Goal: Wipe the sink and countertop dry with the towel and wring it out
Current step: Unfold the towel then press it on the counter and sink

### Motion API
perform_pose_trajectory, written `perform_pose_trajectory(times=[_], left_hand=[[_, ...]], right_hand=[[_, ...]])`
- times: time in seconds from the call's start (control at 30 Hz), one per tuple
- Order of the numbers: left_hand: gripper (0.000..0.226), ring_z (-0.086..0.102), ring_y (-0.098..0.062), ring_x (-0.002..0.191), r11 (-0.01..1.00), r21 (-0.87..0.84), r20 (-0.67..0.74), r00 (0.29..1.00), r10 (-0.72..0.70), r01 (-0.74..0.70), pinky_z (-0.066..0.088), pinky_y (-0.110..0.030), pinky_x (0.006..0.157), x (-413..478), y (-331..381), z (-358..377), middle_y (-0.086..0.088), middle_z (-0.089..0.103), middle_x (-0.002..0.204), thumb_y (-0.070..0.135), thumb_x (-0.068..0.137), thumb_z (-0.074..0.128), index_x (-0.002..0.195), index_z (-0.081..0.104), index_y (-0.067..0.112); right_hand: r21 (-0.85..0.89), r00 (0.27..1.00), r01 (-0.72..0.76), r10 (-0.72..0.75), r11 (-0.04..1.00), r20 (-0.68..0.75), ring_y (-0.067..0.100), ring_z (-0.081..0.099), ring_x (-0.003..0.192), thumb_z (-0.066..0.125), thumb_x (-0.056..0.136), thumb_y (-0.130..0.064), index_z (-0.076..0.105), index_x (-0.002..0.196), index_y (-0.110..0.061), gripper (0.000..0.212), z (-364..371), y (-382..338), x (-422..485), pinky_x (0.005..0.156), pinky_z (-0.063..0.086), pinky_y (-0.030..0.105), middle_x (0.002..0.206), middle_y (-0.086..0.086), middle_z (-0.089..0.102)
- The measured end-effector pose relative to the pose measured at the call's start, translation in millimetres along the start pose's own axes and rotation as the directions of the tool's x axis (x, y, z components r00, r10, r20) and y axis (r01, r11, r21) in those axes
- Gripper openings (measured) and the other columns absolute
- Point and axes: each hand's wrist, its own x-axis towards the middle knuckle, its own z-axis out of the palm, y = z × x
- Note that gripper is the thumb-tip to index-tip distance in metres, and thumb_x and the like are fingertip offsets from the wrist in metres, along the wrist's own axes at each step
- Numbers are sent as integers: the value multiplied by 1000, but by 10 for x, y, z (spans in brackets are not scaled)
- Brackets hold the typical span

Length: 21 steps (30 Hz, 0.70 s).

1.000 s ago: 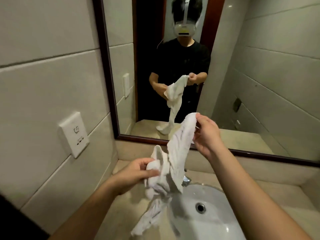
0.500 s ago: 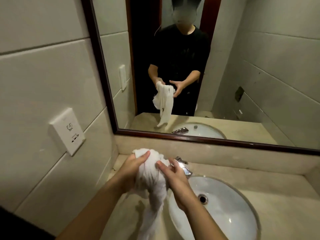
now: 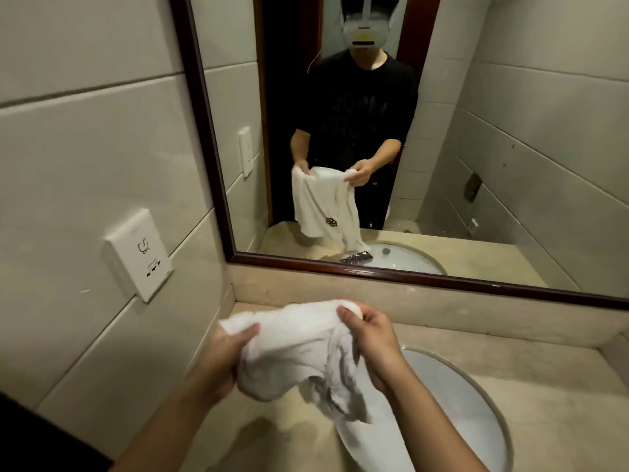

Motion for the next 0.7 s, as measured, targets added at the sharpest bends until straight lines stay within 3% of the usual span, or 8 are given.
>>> perform_pose_trajectory(times=[0.07, 0.17, 0.27, 0.33, 0.43, 0.53, 0.63, 0.7], left_hand=[[34, 77, -23, 96, 971, -239, 13, 1000, 26, -22, 63, -30, 72, 90, 313, -60, -22, 72, 122, 19, 90, 72, 118, 69, 1], [37, 77, -22, 97, 897, -442, 181, 980, 83, 6, 64, -33, 72, -34, 526, -50, -15, 77, 113, 28, 90, 57, 111, 77, 6], [40, 75, -27, 94, 1000, 16, 86, 996, -10, 8, 62, -31, 66, -106, 140, 1, -7, 78, 98, 25, 81, 78, 117, 67, 12], [71, 74, -26, 99, 982, 185, 33, 999, -34, 27, 60, -30, 72, -38, -9, -59, -11, 77, 107, 41, 63, 96, 119, 67, 7], [56, 74, -23, 105, 972, -234, 154, 987, 41, -4, 63, -34, 83, 38, 311, -238, -20, 75, 116, 35, 72, 79, 116, 76, 1], [57, 24, -26, 153, 920, -362, 156, 963, 218, -150, 17, -44, 128, 38, 550, -285, -23, 28, 162, 31, 113, 25, 158, 15, -3], [32, 76, -23, 101, 995, -102, 101, 995, 11, 0, 62, -34, 83, 79, 378, -363, -21, 72, 123, 7, 106, 49, 131, 57, -12], [20, 77, -21, 77, 998, -47, -52, 998, 34, -37, 62, -28, 61, 42, 388, -359, -22, 75, 105, 9, 100, 57, 101, 70, -6]], right_hand=[[-51, 997, 35, -38, 998, -63, 18, 67, 72, 64, 97, -8, 78, 106, -14, 18, -158, -70, 80, 66, 51, 29, 88, 5, 78], [-109, 988, 85, -99, 990, -120, 17, 64, 68, 58, 100, -10, 76, 104, -11, 19, -284, -167, 180, 54, 49, 25, 79, 2, 75], [48, 987, 68, -60, 997, -147, 21, 67, 74, 56, 100, -6, 71, 110, -10, 19, -249, -182, 258, 54, 52, 23, 85, 7, 75], [125, 991, 65, -50, 990, -123, 16, 67, 68, 52, 101, -2, 67, 113, -15, 23, -216, -234, 272, 53, 53, 24, 89, 8, 73], [297, 992, 78, -46, 952, -113, 14, 65, 67, 47, 99, 4, 67, 113, -15, 31, -316, -381, 328, 53, 53, 26, 91, 9, 72], [274, 994, 67, -38, 959, -107, 14, 63, 67, 47, 95, 4, 69, 113, -14, 33, -593, -455, 389, 59, 50, 30, 88, 8, 72], [-121, 985, -84, 64, 989, -158, 11, 54, 51, 51, 94, 5, 68, 111, -11, 29, -716, -331, 404, 46, 42, 24, 74, 8, 61], [-149, 980, -102, 73, 984, -186, 16, 53, 56, 52, 93, 7, 65, 120, -11, 35, -695, -248, 396, 46, 40, 23, 75, 9, 61]])
